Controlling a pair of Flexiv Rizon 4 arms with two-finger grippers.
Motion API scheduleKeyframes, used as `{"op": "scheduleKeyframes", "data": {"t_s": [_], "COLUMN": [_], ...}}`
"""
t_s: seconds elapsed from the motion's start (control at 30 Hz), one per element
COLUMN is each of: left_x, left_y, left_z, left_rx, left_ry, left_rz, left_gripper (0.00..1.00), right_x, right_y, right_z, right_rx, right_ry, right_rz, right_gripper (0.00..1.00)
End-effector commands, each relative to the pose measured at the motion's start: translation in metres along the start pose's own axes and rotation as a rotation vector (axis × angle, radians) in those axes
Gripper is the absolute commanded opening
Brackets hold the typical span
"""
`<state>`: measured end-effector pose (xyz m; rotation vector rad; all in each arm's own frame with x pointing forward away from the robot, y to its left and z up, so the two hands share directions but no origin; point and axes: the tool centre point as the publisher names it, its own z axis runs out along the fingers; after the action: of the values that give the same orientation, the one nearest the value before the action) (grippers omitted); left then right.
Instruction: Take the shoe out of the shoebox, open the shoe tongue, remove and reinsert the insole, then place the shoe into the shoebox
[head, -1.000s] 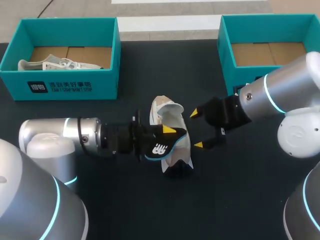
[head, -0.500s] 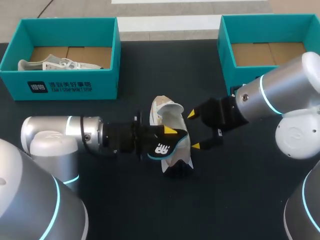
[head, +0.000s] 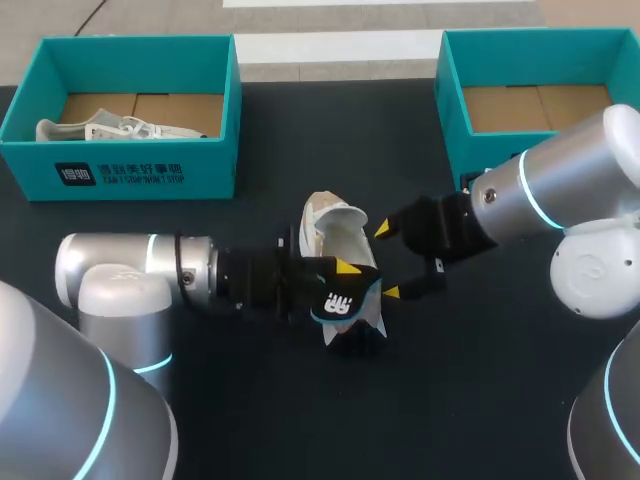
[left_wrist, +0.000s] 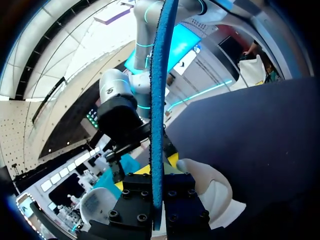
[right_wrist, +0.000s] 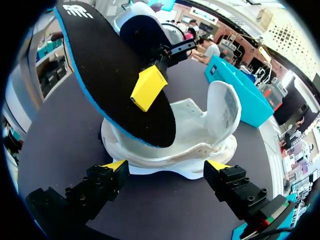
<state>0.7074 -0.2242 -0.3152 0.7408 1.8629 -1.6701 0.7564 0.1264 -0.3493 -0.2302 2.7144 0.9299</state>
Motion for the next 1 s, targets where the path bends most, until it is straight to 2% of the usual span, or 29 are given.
{"op": "scheduleKeyframes", "data": {"t_s": [0.03,1.0], "left_x": [0.006,0.001], "left_y": [0.006,0.046], "left_z": [0.007,0.012], "left_rx": [-0.001,-0.052], "left_ry": [-0.011,-0.017], "left_rz": [-0.004,-0.012], "left_gripper": [0.00,0.00], "right_x": [0.001,0.001], "right_y": [0.001,0.001], "right_z": [0.002,0.002], "right_rx": [0.005,0.005], "right_ry": [-0.003,-0.003], "right_rz": [0.001,0.001], "right_gripper": [1.00,1.00]}}
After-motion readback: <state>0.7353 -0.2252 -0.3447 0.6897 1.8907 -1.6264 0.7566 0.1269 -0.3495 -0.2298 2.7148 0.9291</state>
